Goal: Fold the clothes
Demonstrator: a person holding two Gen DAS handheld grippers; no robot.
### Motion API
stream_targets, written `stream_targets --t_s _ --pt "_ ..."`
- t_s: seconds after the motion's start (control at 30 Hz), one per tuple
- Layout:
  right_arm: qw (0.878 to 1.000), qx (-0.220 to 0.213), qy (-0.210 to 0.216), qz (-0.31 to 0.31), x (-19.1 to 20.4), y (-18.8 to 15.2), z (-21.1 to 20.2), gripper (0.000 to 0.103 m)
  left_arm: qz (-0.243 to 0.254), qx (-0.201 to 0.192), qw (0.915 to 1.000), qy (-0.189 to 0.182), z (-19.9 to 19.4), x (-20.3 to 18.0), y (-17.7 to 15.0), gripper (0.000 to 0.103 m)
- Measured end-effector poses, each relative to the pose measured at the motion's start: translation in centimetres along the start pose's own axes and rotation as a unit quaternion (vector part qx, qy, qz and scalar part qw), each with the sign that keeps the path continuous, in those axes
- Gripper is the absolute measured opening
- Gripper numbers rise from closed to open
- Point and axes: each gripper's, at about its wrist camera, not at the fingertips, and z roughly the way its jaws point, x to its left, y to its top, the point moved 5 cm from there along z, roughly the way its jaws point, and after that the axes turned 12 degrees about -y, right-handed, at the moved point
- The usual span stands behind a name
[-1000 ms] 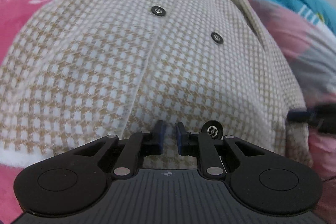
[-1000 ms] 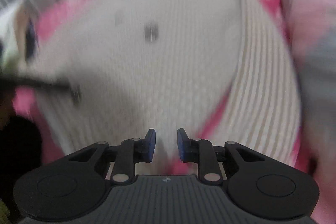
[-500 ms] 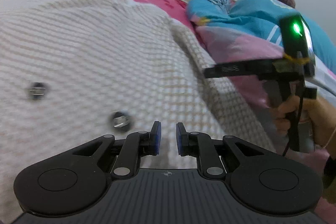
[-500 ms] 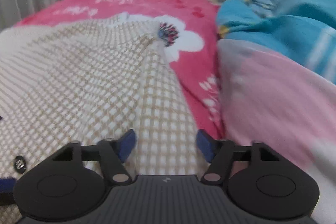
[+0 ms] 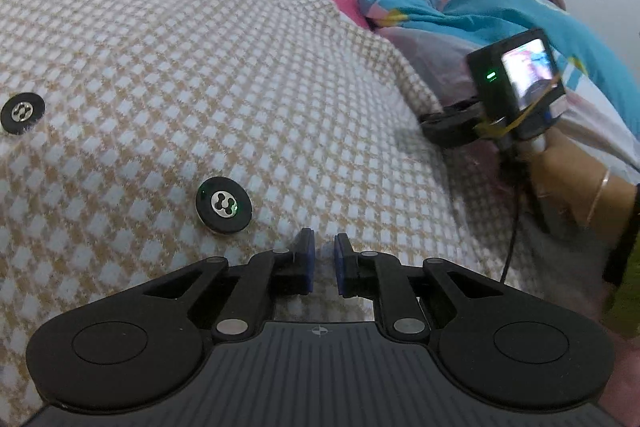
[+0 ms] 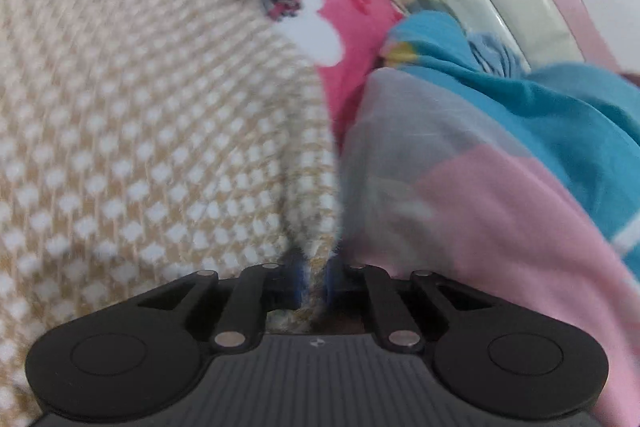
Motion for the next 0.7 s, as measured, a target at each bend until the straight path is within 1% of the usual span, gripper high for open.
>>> stream_targets --t_s 0.07,0.1,0.17,0.2,0.23,0.27,0.3,0.33,0.37,0.43,0.5,0.53,0.6,0.63,0.7 --pt "1.0 -0.002 0.001 -0.003 -0.3 -0.1 -0.7 0.013 0.006 -0.001 1.0 0.0 -0.2 -0.2 -0.1 0.013" --pt "1.0 -0.004 0.007 -0.007 -0.6 -0.1 -1.3 0.018 0.011 -0.001 0.9999 0.0 -0.2 -0.4 -0.1 0.013" --pt "1.0 -0.01 0.016 -0.018 -1.3 0.0 -2.9 0.023 0.025 0.001 0.9997 0.003 -0.2 -0.8 -0.1 0.014" --pt "0.999 -0.017 0.019 -0.02 -1.9 0.1 -4.1 0.034 0.031 0.001 0.9995 0.005 -0.2 -1.0 -0.1 0.015" --pt "0.999 -0.025 0.023 -0.012 -2.6 0.0 -5.8 0.048 0.035 0.001 0.9993 0.008 -0.1 -1.1 -0.2 0.015" --pt "0.999 -0.035 0.026 0.0 -3.5 -0.2 -7.7 0.05 0.037 0.001 0.9993 0.008 -0.2 -1.3 -0.2 0.016" --pt "0.999 -0.04 0.032 0.016 -4.4 -0.7 -9.7 0.056 0.036 0.001 0.9993 0.007 -0.1 -1.3 -0.2 0.017" --pt "0.998 -0.043 0.039 0.036 -5.3 -1.3 -11.8 0.071 0.035 0.001 0.9994 0.004 -0.1 -1.4 -0.1 0.019" --pt "0.996 -0.046 0.062 0.054 -6.0 -2.1 -13.8 0.076 0.033 0.001 0.9995 0.001 0.0 -1.5 0.1 0.02" --pt "0.987 -0.045 0.131 0.086 -6.6 -4.1 -17.7 0.078 0.032 0.001 0.9995 -0.004 -0.2 -1.5 0.2 0.021" --pt "0.976 -0.024 0.197 0.095 -6.0 -6.9 -20.8 0.077 0.03 0.001 0.9995 -0.012 -0.3 -1.7 0.2 0.021" --pt "0.97 -0.009 0.223 0.099 -5.6 -8.4 -21.9 0.075 0.028 0.002 0.9995 -0.017 -0.4 -1.8 0.2 0.021" --pt "0.96 0.022 0.261 0.096 -4.0 -11.6 -23.4 0.072 0.027 0.003 0.999 -0.035 -0.6 -2.2 0.2 0.021" --pt "0.957 0.036 0.271 0.092 -3.0 -13.1 -24.2 0.067 0.029 0.005 0.9984 -0.047 -0.8 -2.7 0.1 0.021" --pt "0.956 0.057 0.276 0.086 -1.2 -15.2 -25.2 0.065 0.04 0.011 0.9968 -0.069 -1.0 -3.7 -0.2 0.021"
